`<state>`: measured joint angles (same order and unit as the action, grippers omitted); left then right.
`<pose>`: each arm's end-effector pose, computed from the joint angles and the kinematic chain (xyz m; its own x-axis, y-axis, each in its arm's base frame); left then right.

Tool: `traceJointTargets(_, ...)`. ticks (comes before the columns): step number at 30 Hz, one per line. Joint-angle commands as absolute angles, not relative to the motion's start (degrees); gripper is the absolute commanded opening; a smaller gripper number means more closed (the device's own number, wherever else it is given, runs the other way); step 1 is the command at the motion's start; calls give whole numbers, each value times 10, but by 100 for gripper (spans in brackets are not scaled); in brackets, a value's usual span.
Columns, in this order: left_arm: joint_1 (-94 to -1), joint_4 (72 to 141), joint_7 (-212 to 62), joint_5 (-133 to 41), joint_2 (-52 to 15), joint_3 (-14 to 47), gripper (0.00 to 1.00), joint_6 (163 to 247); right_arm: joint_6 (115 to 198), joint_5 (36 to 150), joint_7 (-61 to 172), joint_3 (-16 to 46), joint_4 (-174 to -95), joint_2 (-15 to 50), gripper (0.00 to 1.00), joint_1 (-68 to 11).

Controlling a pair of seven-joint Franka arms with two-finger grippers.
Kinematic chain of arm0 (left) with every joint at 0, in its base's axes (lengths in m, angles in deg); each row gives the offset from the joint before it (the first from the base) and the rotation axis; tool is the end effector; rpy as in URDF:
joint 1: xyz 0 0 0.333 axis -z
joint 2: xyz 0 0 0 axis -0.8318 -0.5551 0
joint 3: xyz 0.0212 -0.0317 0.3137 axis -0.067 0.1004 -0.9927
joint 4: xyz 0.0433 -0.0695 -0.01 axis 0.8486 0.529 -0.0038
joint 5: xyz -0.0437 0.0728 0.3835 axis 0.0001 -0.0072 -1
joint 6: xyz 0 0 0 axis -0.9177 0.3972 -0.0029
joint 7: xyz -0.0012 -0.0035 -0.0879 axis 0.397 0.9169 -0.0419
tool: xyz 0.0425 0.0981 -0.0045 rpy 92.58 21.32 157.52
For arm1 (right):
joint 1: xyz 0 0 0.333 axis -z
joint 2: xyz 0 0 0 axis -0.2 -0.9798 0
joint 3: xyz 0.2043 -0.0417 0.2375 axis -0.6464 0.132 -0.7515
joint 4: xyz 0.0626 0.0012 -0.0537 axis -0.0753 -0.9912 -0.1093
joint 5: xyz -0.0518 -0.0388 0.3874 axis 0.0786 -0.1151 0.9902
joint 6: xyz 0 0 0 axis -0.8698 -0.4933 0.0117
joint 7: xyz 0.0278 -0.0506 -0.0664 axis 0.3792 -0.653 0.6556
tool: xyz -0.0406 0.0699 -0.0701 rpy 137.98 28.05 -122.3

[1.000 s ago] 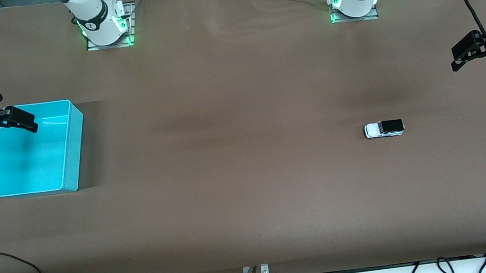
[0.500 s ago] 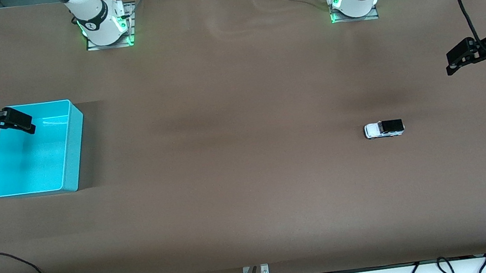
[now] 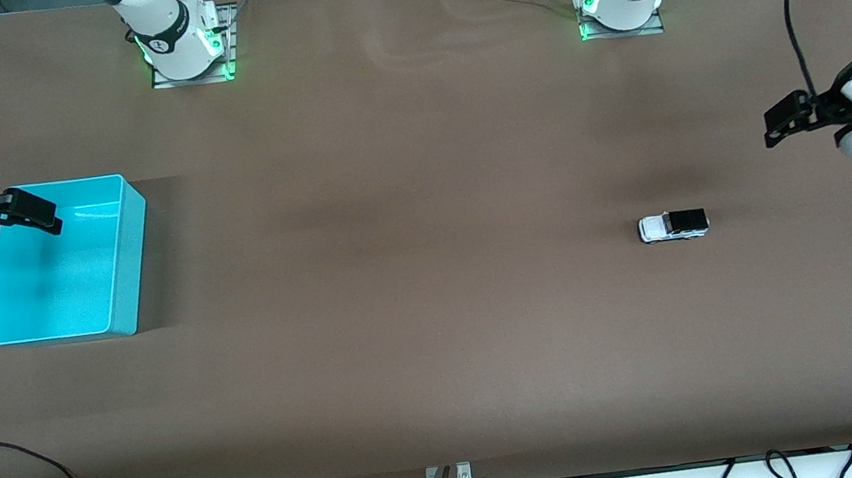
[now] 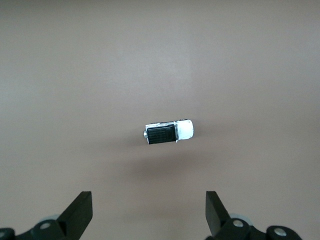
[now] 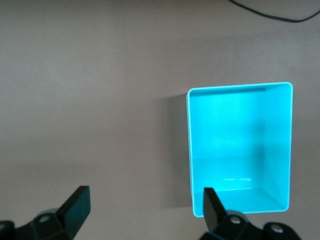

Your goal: Wind and store white jeep toy

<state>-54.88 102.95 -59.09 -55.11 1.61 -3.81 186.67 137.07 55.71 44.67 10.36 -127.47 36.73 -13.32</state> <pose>0.5877 0.0053 0.5373 0.9867 -0.1580 -0.0394 -0.1578 -0.9874 0.0074 0.5856 0.0089 0.5753 0.9964 -0.0852 -0.0005 -0.0852 -0.9963 0.0135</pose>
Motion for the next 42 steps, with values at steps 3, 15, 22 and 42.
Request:
traceJointTargets(3,-555,1103,-450,-548,3,-30,100,1957,1376,565,448,103,-1282,373,100,-130)
traceJointTargets(15,-573,1109,-205,-549,-101,-28,100,2054,1376,565,448,103,-1282,374,100,-130)
traceJointTargets(22,-617,1110,-37,-550,-143,2,100,2110,1376,565,448,103,-1282,374,100,-130)
traceJointTargets(42,-645,1233,51,-537,-178,46,100,2237,1376,565,447,103,-1282,373,100,-130)
